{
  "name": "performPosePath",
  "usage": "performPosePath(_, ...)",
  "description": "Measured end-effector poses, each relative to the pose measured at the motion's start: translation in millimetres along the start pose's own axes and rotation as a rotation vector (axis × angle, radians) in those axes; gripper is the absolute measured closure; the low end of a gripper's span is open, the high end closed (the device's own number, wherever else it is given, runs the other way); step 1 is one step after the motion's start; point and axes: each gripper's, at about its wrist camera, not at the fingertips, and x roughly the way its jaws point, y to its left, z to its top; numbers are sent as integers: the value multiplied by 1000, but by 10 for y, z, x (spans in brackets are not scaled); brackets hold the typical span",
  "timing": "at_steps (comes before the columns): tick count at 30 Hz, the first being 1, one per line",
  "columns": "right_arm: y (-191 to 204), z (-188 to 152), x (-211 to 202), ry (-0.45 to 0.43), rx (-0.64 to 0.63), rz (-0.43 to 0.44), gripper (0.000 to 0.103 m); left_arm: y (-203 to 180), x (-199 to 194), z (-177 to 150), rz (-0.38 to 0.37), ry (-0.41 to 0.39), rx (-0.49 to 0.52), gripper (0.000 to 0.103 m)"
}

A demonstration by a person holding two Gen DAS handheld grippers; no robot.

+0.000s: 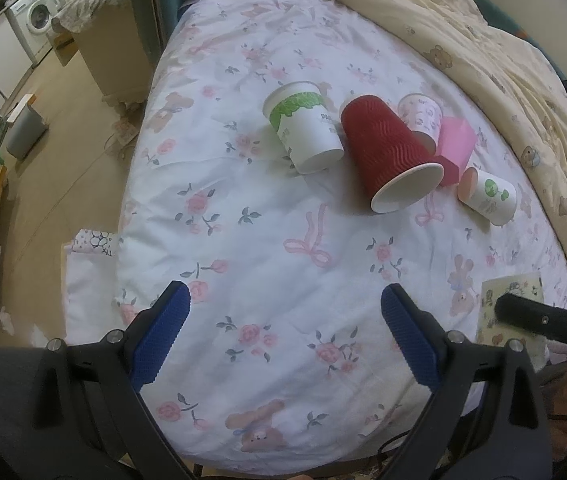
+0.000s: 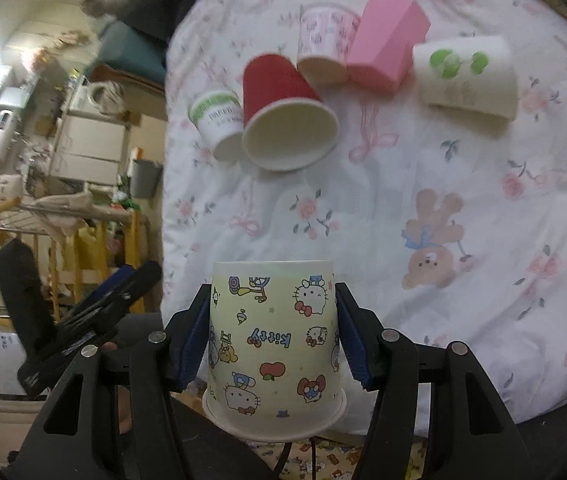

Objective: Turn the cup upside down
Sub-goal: 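Lift the cream cup with the right gripper and rotate its base upward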

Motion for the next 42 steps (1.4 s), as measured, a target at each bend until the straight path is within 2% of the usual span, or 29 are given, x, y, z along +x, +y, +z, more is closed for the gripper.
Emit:
performPosePath(3, -175, -5, 85, -17, 24, -47, 42, 0, 23, -11, -7, 4, -6, 8)
performPosePath(5, -170, 26, 99, -29, 38, -24, 42, -24, 21, -20, -13, -1, 6, 8)
performPosePath(9, -51, 61, 27, -80, -16, -27, 42, -96, -11, -48, -54, -10, 34, 8)
performPosePath(18, -23, 74, -37, -129, -14, -5, 42, -588, -208, -196, -246, -38, 224, 8)
performPosePath(24, 41, 59, 17, -112, -41, -6, 42, -796, -257, -255, -366, -13, 277, 8)
performPosePath(28, 100, 32, 43, -100, -73, -1, 42, -829, -196, -292, -326, 1, 294, 8)
performPosePath(32, 141, 7, 21, -106, -99, -18, 43, -764, -64, -312, -290, 46, 265, 8)
performPosePath(35, 194, -27, 27, -107, -135, -69, 43, -685, 29, -307, -285, 80, 224, 8)
performPosePath(42, 243, -80, 39, -114, -166, -116, 43, -635, 87, -318, -224, 82, 213, 8)
